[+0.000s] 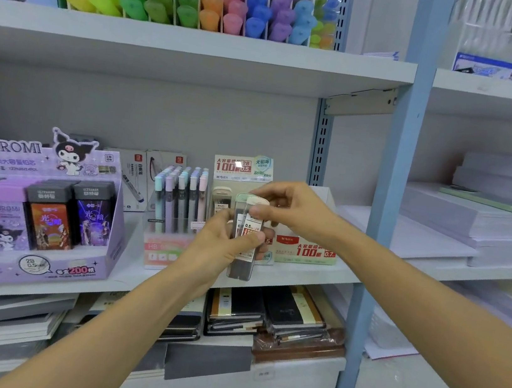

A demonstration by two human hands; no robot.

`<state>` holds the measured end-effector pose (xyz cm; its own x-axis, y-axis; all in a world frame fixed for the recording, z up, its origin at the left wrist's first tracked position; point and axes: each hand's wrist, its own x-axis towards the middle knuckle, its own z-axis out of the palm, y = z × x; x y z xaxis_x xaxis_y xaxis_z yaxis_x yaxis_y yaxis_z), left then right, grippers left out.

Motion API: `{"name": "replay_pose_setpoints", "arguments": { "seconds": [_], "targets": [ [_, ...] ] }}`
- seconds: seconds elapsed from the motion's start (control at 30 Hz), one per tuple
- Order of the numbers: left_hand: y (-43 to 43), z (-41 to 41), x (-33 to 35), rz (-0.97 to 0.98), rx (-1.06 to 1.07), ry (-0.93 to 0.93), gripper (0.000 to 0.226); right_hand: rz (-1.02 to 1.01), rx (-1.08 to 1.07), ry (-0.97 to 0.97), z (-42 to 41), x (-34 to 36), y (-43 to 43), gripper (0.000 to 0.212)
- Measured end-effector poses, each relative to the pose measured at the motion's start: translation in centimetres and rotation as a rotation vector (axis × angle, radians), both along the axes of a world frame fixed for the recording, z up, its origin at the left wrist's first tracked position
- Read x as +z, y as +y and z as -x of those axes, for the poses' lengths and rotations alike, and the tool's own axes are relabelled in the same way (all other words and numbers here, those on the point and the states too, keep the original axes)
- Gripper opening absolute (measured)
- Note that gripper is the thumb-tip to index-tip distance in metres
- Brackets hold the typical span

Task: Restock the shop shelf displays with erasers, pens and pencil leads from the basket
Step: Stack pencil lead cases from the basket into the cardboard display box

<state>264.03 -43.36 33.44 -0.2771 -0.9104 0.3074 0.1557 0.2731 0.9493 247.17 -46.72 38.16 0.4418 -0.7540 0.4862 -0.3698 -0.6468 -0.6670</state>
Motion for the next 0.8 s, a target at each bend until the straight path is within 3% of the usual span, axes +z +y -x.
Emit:
{"name": "replay_pose_setpoints", "arguments": {
  "seconds": [0.17,0.47,0.8],
  "targets": [
    [0.5,-0.6,-0.1,-0.025,-0.034,-0.1,0.034,-0.037,-0.025,-0.109,1.0,-0.1,0.5,0.022],
    [0.7,-2.5,0.1,0.024,0.064,-0.011,0.025,-0.057,-0.037,-0.313,2.2,1.8,0.8,0.018],
    [1.7,-3.4,0.1,0.072,0.093,-0.117,0.029,-0.073,0.07,-0.133,-1.4,1.3,0.8,0.019]
  ]
}}
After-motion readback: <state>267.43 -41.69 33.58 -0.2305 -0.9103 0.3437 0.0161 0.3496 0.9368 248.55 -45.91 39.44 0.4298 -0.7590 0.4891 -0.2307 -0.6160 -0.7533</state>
